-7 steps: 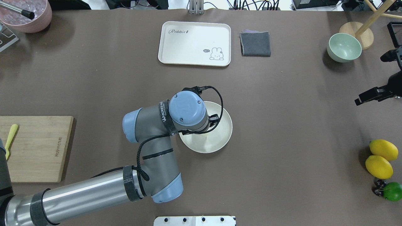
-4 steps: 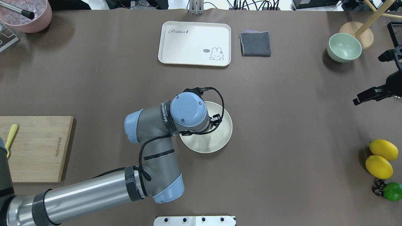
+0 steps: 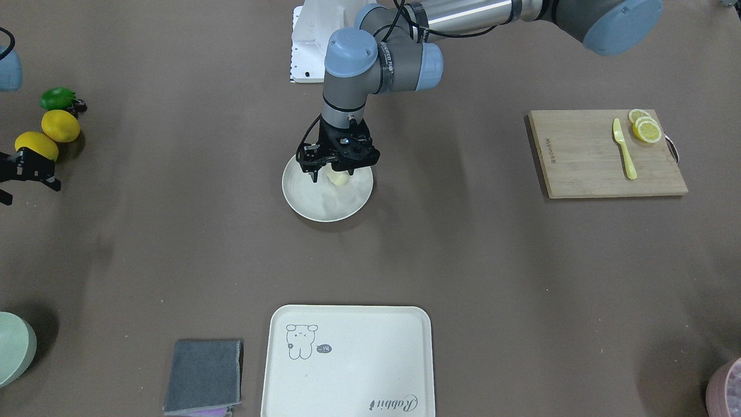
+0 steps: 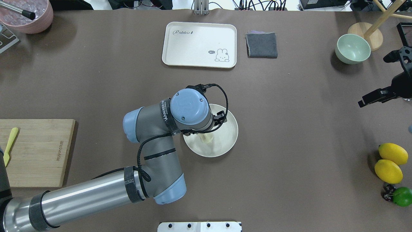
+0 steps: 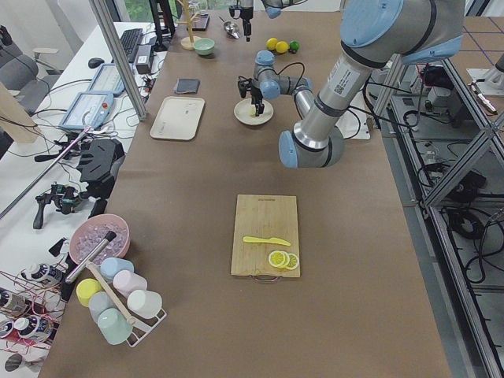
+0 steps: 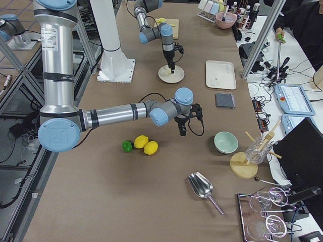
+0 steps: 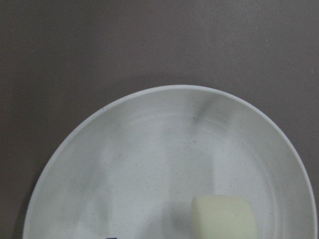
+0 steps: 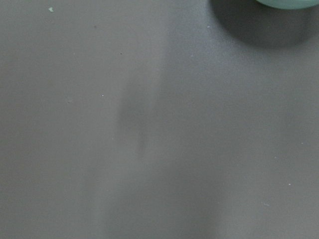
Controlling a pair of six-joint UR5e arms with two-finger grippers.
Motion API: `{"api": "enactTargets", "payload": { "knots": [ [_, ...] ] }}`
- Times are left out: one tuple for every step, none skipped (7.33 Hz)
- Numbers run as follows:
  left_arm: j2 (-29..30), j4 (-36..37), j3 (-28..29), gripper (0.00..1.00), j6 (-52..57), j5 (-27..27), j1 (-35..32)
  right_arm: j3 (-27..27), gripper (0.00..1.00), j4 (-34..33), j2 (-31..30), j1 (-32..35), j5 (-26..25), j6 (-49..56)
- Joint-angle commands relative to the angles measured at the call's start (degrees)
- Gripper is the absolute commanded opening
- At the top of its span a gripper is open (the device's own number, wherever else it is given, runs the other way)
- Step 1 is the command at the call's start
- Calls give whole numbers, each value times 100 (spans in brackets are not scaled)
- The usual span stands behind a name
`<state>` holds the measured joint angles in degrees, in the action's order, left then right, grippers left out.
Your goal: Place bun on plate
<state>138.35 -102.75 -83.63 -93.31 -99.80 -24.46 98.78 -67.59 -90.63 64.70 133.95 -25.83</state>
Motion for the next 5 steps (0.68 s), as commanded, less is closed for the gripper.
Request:
{"api": "enactTargets", "payload": {
  "knots": [
    [-54,18,-117,94,-3,-13,-68,62,100,0,28,95,0,-1],
    [-202,105,-388,96,5,-31,-207,98,100,-9,141,209,9,-1],
    [-569,376,-939,96,284,-318,-426,107,100,-9,151,375,9,8],
    [-868,849,-1379,97,1000,-660,-854,107,100,-9,143,525,0,34],
    [-1245,1262,-1679,96,2051,-899,-1372,63,100,-9,55,727,0,513]
  ]
}}
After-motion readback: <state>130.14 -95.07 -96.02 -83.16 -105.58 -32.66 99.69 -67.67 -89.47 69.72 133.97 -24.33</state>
